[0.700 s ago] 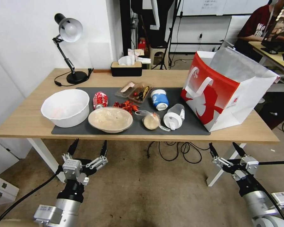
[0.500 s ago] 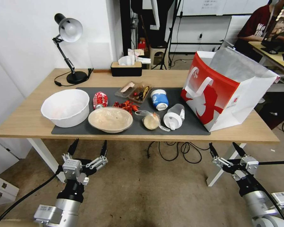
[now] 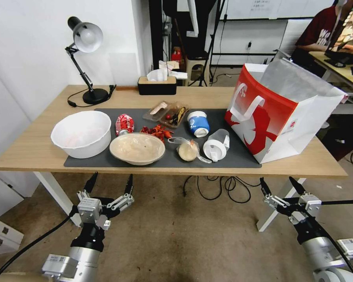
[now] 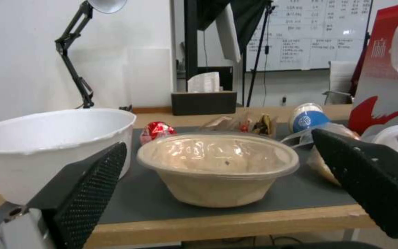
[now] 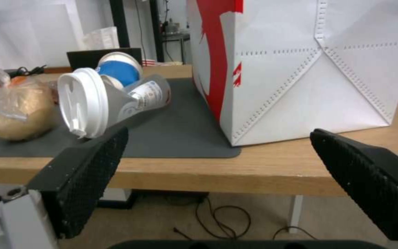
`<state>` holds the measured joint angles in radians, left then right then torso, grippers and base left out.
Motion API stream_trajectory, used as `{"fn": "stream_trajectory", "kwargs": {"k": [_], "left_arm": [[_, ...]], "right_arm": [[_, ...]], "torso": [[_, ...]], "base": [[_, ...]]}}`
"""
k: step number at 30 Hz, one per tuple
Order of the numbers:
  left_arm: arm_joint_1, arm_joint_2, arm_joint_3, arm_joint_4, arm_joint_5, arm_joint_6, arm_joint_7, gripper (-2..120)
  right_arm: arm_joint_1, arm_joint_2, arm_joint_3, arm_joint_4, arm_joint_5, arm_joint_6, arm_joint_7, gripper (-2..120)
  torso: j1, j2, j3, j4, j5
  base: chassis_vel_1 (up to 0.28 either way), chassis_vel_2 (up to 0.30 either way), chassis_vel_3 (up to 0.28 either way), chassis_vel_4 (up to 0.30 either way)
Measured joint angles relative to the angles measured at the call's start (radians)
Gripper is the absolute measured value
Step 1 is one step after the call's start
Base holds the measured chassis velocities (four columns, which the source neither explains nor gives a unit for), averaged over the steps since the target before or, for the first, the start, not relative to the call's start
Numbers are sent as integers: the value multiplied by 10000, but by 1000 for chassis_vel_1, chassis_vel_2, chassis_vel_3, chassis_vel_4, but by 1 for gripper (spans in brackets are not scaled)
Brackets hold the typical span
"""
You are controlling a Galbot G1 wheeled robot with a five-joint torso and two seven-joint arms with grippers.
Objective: Pick up the trash from the table and place it into the takeout bag.
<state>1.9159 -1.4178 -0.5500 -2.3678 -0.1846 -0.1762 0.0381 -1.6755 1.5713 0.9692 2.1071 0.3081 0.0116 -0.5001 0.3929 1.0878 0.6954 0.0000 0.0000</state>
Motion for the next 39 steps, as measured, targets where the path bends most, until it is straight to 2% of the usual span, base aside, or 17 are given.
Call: {"fn": "stream_trajectory", "kwargs": {"k": [3,5,7,9,11,13,14,15,17,20,26,28,29,31,32,33,39], "left_arm": [[-274,30,-4,152,-12,216,-65,100],[-904,109,-25,490,-65,715,-231,100],[-1105,132,-31,598,-86,874,-285,100],[-1808,220,-55,990,-152,1447,-478,100],[-1975,241,-60,1082,-169,1586,-524,100],[-3398,411,-108,1854,-303,2735,-913,100],[-3398,411,-108,1854,-303,2735,-913,100],[-3879,469,-120,2111,-347,3116,-1038,100],[-4242,519,-137,2311,-384,3415,-1140,100],[-4311,528,-139,2352,-394,3483,-1161,100],[-4246,575,-339,2157,-494,3562,-1155,100],[-3905,754,-1076,1204,-779,3645,-1071,100],[-3905,754,-1076,1204,-779,3645,-1071,100],[-3651,887,-1566,690,-1008,3687,-1021,100],[-3622,902,-1620,661,-1046,3690,-1016,100],[-3608,910,-1641,640,-1061,3690,-1013,100],[-3609,889,-1596,653,-1066,3690,-1009,100]], "right_arm": [[4,-72,-82,70,7,-117,17,100],[40,-392,-495,448,62,-626,142,100],[53,-492,-624,565,79,-787,181,100],[105,-951,-1214,1090,162,-1533,371,100],[115,-1036,-1325,1193,175,-1674,410,100],[218,-1957,-2509,2260,339,-3187,789,100],[218,-1957,-2509,2260,339,-3187,789,100],[247,-2205,-2831,2552,386,-3582,885,100],[258,-2318,-2980,2682,407,-3794,942,100],[263,-2340,-3005,2707,410,-3833,956,100],[266,-2425,-2851,2819,518,-3902,965,100],[285,-2593,-2073,3021,833,-3879,968,100],[285,-2593,-2073,3021,833,-3879,968,100],[310,-2798,-1074,3267,1238,-3796,968,100],[334,-2849,-822,3280,1302,-3765,968,100],[343,-2870,-724,3253,1314,-3762,965,100],[430,-2969,-649,3115,1307,-3782,976,100]], "torso": [[0,0,0,1,4],[0,0,0,-3,-4],[0,0,0,-2,-4],[1,0,1,1,-4],[1,0,2,1,-3],[1,0,1,0,-2],[1,0,1,0,-2],[1,0,2,2,-3],[2,-1,2,-5,-2],[1,-1,2,0,1],[1,-2,2,-5,-7],[2,0,2,1,9],[2,0,2,1,9],[-3,2,-2,4,0],[-2,2,-2,1,-16],[-1,1,-1,-5,3],[0,1,0,-1,3]], "base": [[0,0,0,0],[0,0,0,0],[0,0,0,0],[0,0,0,0],[0,0,0,0],[0,0,0,0],[0,0,0,0],[0,0,0,0],[0,0,0,0],[0,0,0,0],[0,0,0,0],[0,0,0,0],[0,0,0,0],[0,0,0,0],[0,0,0,0],[0,0,0,0],[0,0,0,0]]}}
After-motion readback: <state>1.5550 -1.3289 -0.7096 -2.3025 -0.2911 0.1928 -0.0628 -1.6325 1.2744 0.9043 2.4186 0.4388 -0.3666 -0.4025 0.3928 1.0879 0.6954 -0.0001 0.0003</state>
